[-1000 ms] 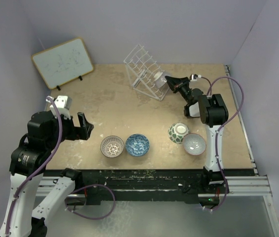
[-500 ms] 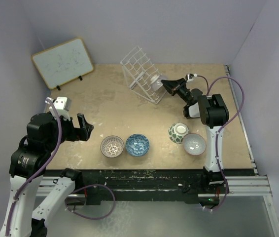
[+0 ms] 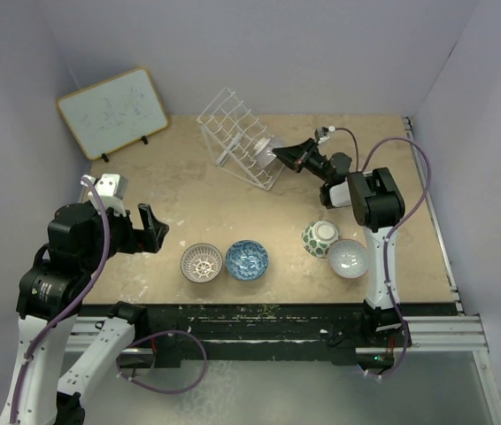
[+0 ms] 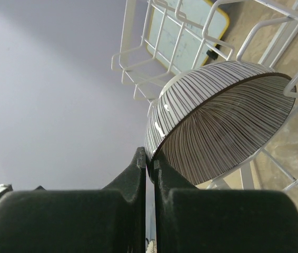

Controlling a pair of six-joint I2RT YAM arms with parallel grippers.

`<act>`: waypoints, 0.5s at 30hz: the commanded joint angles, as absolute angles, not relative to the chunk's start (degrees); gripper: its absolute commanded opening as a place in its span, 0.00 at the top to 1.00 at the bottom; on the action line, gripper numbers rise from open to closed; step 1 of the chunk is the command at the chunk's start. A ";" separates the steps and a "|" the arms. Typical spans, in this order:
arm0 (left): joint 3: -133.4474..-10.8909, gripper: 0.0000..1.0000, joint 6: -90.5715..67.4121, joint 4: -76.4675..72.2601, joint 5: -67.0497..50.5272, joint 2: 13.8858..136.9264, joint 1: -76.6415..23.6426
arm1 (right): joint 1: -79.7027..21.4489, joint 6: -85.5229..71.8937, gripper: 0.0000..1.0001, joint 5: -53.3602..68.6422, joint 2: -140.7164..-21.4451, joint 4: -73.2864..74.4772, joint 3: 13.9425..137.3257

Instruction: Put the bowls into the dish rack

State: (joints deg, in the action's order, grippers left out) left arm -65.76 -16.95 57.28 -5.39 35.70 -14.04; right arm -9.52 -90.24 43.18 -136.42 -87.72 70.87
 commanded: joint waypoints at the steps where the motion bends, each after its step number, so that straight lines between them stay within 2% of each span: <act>1: -66.07 0.01 -17.58 54.75 -5.98 35.09 -14.41 | -13.87 -84.67 1.00 50.28 -134.22 -79.88 72.46; 15: -65.53 0.01 -17.40 55.19 -5.76 34.72 -14.37 | -14.68 -82.06 1.00 52.88 -135.73 -79.94 72.82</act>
